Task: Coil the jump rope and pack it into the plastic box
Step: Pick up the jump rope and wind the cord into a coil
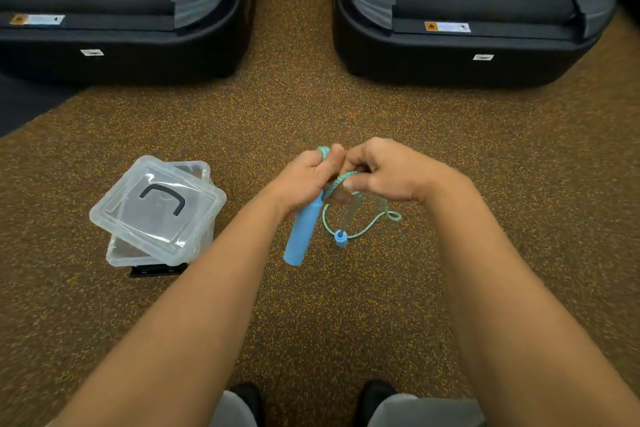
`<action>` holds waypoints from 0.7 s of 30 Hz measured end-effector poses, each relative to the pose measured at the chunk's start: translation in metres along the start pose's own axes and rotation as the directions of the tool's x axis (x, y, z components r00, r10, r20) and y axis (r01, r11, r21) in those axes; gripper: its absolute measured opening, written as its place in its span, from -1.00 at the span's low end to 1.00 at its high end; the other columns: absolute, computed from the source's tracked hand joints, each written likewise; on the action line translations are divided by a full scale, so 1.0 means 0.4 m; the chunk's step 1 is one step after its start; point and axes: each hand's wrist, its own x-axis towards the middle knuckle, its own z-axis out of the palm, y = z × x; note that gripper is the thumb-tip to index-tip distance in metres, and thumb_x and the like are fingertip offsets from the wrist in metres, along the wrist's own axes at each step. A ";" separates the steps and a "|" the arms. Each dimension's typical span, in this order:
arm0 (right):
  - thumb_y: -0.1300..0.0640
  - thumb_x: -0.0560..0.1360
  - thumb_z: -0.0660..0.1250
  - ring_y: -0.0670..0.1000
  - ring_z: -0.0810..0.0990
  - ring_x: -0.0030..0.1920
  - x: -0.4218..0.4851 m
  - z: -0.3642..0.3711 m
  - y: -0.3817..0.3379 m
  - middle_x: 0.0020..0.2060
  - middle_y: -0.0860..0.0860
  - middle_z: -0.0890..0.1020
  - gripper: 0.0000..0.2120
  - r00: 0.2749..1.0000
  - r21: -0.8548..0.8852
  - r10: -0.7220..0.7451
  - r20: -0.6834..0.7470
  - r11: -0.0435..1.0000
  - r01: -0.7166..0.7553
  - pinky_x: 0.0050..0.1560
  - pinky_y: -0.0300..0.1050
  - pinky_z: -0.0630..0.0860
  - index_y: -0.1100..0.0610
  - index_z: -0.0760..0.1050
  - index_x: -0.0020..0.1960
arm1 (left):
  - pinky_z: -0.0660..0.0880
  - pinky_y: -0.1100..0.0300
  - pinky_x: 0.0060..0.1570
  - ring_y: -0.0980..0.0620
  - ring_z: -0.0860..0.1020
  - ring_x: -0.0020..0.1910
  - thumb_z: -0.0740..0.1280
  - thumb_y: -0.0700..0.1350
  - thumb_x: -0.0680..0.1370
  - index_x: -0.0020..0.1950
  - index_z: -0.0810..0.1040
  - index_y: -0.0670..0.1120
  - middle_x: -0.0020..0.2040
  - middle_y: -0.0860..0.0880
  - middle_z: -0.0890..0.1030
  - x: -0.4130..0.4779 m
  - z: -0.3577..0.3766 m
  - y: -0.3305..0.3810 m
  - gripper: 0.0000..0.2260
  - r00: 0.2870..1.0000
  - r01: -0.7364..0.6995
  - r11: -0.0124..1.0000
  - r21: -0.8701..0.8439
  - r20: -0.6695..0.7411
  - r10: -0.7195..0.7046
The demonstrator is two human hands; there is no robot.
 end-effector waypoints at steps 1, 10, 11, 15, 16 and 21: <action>0.18 0.47 0.36 -0.09 0.47 -0.33 -0.006 -0.008 -0.003 -0.34 -0.02 0.56 -0.90 1.000 -0.024 -0.004 -0.015 1.000 0.004 -0.24 -0.15 0.39 0.02 0.53 -0.20 | 0.61 -0.05 -0.12 -0.02 0.64 -0.35 0.08 0.17 0.61 -0.14 0.59 -0.13 -0.30 -0.06 0.66 -0.005 0.005 0.004 -0.54 0.999 0.017 0.999 -0.051 0.039 -0.015; 0.09 0.55 0.26 -0.01 0.42 -0.09 -0.007 -0.031 0.003 -0.23 0.00 0.54 -0.90 0.969 -0.105 -0.056 -0.240 0.994 0.031 0.10 0.02 0.36 0.06 0.54 -0.03 | 0.59 0.16 -0.29 -0.07 0.66 -0.38 0.19 0.31 0.35 -0.05 0.54 -0.22 -0.27 -0.16 0.69 -0.024 0.017 0.007 -0.41 0.961 0.104 0.977 -0.184 0.270 -0.051; 0.09 0.55 0.25 0.00 0.42 -0.09 -0.004 -0.025 0.008 -0.23 0.01 0.55 -0.90 0.964 -0.103 -0.061 -0.258 0.994 0.036 0.11 0.05 0.36 0.06 0.54 -0.03 | 0.57 0.20 -0.32 -0.06 0.66 -0.39 0.17 0.25 0.41 -0.07 0.53 -0.23 -0.28 -0.15 0.68 -0.024 0.022 0.009 -0.47 0.960 0.116 0.972 -0.206 0.276 -0.057; 0.12 0.57 0.22 0.04 0.42 -0.11 0.003 -0.007 0.038 -0.27 0.01 0.54 -0.89 0.943 -0.076 -0.034 -0.332 0.997 0.009 0.08 0.09 0.40 0.10 0.52 -0.01 | 0.60 0.13 -0.25 -0.04 0.68 -0.31 0.18 0.00 0.53 -0.07 0.52 -0.24 -0.25 -0.15 0.69 -0.030 0.026 0.017 -0.69 0.943 0.152 0.939 -0.309 0.331 -0.044; 0.14 0.57 0.22 0.06 0.44 -0.16 0.001 -0.002 0.043 -0.29 0.01 0.53 -0.89 0.938 -0.038 -0.040 -0.344 0.999 0.029 0.02 0.11 0.44 0.11 0.52 -0.02 | 0.58 0.08 -0.17 -0.04 0.69 -0.29 0.20 -0.01 0.51 -0.07 0.52 -0.23 -0.23 -0.15 0.70 -0.031 0.025 0.018 -0.71 0.939 0.148 0.936 -0.320 0.341 -0.032; 0.12 0.54 0.19 0.10 0.54 -0.23 0.008 0.028 0.067 -0.29 0.07 0.57 -0.89 0.935 0.156 0.001 -0.355 0.986 0.058 -0.08 0.10 0.50 0.03 0.49 -0.10 | 0.58 0.00 -0.07 -0.07 0.69 -0.20 0.17 -0.09 0.58 -0.02 0.52 -0.24 -0.17 -0.16 0.70 -0.033 0.032 0.028 -0.76 0.928 0.136 0.902 -0.409 0.372 0.029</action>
